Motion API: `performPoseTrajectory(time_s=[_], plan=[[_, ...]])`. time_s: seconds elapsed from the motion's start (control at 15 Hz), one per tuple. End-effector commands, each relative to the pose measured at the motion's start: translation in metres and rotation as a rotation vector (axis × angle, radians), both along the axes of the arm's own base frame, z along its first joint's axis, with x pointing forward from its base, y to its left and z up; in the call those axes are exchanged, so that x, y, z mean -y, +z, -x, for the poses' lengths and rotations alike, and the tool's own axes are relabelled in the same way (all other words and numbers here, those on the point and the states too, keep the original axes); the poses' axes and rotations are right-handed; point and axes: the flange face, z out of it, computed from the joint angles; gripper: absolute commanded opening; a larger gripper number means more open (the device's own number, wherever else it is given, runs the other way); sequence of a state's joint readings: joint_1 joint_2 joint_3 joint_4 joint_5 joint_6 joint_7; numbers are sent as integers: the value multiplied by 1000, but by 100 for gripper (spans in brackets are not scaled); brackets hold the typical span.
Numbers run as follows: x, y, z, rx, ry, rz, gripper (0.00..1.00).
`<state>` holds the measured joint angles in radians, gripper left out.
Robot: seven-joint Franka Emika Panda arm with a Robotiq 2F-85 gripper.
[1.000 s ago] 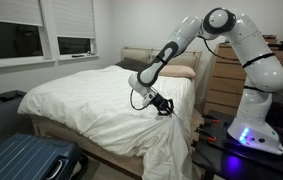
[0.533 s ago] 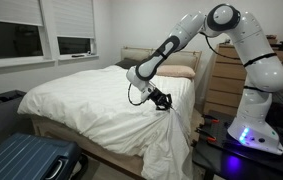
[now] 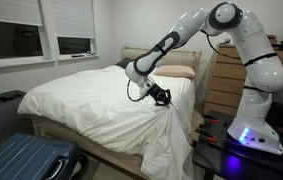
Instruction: Lay the duvet flat on the bottom right side of the bed
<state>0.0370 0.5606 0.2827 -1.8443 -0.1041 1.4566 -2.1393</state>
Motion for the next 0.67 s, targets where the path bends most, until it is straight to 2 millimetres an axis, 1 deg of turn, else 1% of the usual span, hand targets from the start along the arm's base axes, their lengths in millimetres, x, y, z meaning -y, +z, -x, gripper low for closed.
performPoseTrajectory(time_s=[0.0, 0.07, 0.13, 0.33, 0.4, 0.47, 0.6], plan=[[-41, 39, 17, -103, -30, -36, 29], [-49, 44, 19, -129, -56, -58, 35], [-61, 52, 24, -168, -76, -80, 42], [-91, 69, 31, -210, -103, -110, 67], [-98, 72, 32, -209, -109, -116, 73], [-102, 75, 32, -198, -113, -128, 81], [-106, 75, 28, -150, -132, -140, 95]])
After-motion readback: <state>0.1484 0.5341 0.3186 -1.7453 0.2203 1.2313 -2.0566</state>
